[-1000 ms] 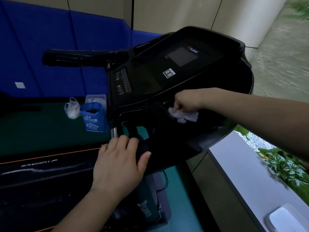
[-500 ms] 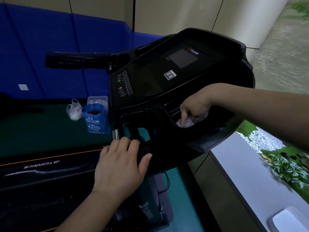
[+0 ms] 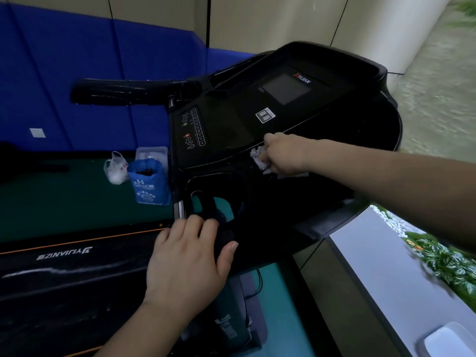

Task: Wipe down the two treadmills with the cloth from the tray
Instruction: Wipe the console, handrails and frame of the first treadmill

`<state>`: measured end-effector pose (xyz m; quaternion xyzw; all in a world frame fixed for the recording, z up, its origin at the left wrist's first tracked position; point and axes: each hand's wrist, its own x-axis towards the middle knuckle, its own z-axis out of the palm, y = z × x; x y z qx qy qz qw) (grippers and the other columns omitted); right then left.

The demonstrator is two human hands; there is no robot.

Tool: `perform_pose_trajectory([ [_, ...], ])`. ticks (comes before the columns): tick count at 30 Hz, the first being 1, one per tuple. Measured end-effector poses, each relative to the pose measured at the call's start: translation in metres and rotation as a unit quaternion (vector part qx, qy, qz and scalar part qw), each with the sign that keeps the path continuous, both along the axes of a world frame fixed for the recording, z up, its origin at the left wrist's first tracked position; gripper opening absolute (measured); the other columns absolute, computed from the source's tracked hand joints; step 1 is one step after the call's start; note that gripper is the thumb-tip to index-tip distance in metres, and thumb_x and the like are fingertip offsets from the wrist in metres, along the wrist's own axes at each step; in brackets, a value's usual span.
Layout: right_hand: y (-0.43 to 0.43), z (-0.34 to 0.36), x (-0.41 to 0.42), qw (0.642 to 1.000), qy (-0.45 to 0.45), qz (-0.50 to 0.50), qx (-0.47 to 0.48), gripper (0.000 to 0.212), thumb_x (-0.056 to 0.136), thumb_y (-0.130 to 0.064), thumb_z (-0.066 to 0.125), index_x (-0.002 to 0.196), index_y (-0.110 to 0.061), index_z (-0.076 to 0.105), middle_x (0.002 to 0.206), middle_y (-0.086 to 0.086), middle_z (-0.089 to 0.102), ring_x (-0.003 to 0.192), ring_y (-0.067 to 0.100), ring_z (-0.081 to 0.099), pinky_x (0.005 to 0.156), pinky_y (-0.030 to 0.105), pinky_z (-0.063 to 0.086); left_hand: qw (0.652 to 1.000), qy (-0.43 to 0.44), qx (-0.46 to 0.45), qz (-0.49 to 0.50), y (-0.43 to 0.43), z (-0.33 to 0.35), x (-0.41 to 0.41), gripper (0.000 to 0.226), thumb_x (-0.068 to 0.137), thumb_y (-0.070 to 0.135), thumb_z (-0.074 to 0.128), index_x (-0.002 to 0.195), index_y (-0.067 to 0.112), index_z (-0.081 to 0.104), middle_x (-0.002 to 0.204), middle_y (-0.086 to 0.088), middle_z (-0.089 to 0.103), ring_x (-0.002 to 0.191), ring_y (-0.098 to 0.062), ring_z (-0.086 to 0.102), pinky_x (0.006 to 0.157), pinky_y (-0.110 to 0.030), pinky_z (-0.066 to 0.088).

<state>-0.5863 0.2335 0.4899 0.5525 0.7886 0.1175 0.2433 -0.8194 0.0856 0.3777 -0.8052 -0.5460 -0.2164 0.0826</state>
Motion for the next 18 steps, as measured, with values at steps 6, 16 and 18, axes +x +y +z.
perform_pose_trajectory([
  [6,-0.003,0.002,-0.008,0.994,-0.106,-0.007,0.031,0.039,0.094,-0.044,0.050,0.131,-0.031,0.053,0.128,0.010,0.039,0.118,0.029,0.042,0.091,0.041,0.042,1.000,-0.006,-0.004,-0.002,-0.001,0.001,-0.001,0.047,0.090,0.055,0.033,0.100,0.018,0.061,0.088,0.000,0.057,0.080,-0.024,0.054,0.070,-0.038,0.043],
  [16,-0.016,0.044,0.028,0.985,-0.117,-0.116,0.048,0.043,0.087,-0.037,0.062,0.126,-0.018,0.056,0.126,0.011,0.045,0.119,0.031,0.046,0.090,0.040,0.042,1.000,-0.005,-0.003,0.000,-0.002,0.001,-0.001,0.049,0.090,0.056,0.032,0.102,0.018,0.062,0.089,-0.001,0.058,0.081,-0.024,0.054,0.070,-0.038,0.043],
  [18,-0.016,0.041,0.033,0.989,-0.115,-0.079,0.047,0.041,0.090,-0.031,0.059,0.128,-0.018,0.055,0.122,0.013,0.043,0.115,0.033,0.046,0.083,0.039,0.042,1.000,-0.004,-0.002,0.003,-0.002,0.001,0.000,0.049,0.090,0.055,0.033,0.102,0.018,0.062,0.089,0.000,0.058,0.081,-0.024,0.054,0.070,-0.038,0.043],
])
